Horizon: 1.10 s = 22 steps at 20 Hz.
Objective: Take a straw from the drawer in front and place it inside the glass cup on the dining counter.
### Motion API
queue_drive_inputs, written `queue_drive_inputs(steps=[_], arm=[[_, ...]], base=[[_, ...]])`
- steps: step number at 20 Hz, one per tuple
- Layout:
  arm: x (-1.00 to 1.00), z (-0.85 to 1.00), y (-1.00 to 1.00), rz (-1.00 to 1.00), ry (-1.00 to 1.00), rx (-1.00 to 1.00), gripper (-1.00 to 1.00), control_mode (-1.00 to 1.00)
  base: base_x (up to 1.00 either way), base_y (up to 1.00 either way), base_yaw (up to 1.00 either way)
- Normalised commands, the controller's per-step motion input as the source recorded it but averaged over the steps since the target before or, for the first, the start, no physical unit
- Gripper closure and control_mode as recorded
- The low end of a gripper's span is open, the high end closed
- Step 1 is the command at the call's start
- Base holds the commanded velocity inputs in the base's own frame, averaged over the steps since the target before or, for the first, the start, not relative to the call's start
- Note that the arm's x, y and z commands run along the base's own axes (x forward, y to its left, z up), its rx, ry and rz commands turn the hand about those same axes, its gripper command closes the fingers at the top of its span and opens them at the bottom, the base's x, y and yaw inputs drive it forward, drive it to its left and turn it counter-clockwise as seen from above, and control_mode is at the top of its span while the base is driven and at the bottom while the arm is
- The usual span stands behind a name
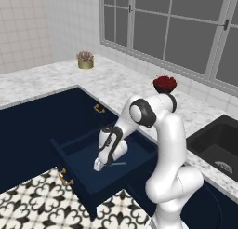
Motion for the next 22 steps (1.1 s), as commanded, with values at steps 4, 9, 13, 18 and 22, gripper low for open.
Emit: queue_drive_inputs(steps=[4, 9, 13, 18, 22], arm=[[0.09, -0.26, 0.0, 0.06, 0.0, 0.0, -1.0, -1.0], [0.21, -0.25, 0.0, 0.06, 0.0, 0.0, -1.0, -1.0], [0.04, -0.37, 0.01, 0.05, 0.0, -0.04, 1.0, -1.0], [0.0, -0.36, 0.02, 0.02, -0.06, -0.09, 1.0, -1.0], [0.0, -0.18, 0.0, 0.0, -0.07, -0.05, 1.0, -1.0]], base=[[0.0, 0.0, 0.0], [0.0, 0.0, 0.0], [0.0, 0.0, 0.0], [0.0, 0.0, 0.0], [0.0, 0.0, 0.0]])
